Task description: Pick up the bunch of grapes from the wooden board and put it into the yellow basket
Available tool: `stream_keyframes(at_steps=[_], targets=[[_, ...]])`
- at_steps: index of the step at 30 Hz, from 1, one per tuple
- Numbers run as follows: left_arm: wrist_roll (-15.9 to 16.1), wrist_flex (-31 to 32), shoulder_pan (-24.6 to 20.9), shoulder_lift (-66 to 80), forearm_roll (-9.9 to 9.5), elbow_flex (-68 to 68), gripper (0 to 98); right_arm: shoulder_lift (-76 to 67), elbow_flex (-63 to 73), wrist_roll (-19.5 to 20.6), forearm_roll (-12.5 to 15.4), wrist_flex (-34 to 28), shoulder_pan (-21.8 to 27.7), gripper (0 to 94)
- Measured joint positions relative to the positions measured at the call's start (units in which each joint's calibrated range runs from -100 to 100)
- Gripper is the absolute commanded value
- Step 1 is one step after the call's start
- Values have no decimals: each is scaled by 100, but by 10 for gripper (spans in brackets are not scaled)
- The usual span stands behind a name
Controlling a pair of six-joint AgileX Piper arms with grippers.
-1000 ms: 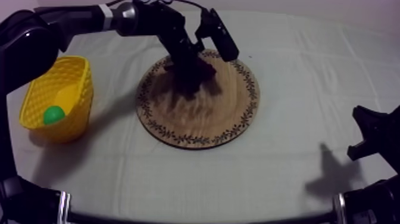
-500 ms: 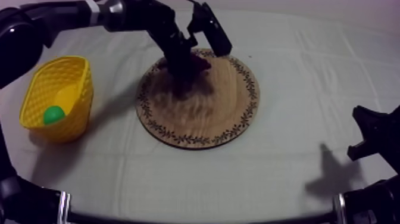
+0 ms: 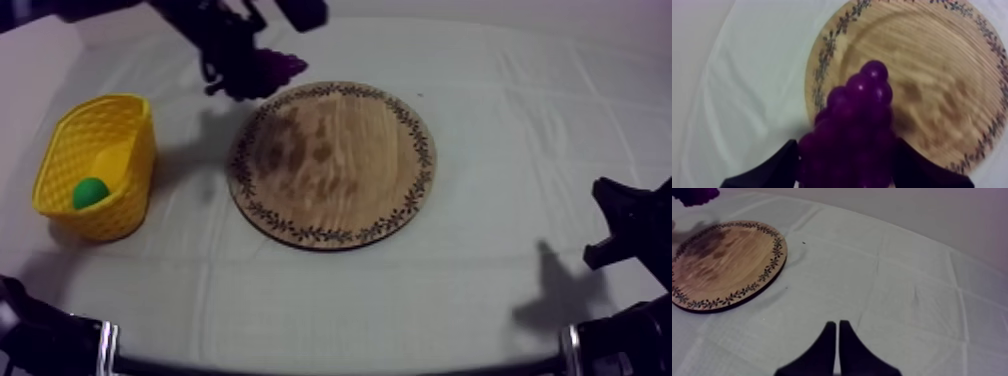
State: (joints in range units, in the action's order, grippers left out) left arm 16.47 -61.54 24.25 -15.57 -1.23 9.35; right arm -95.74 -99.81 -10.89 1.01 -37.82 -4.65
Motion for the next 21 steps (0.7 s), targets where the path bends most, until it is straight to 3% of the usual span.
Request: stream_keyframes(at_steps=[5,8,21], targets=[[-37,-712,-407,1090,251,698,432,0,0,0,0,0,0,4],[-181,-930,-701,1616,290,980,439,0,0,0,0,0,0,4],[-1073,-141,-2038,2157,45,1924,434,0,0,0,0,0,0,4]])
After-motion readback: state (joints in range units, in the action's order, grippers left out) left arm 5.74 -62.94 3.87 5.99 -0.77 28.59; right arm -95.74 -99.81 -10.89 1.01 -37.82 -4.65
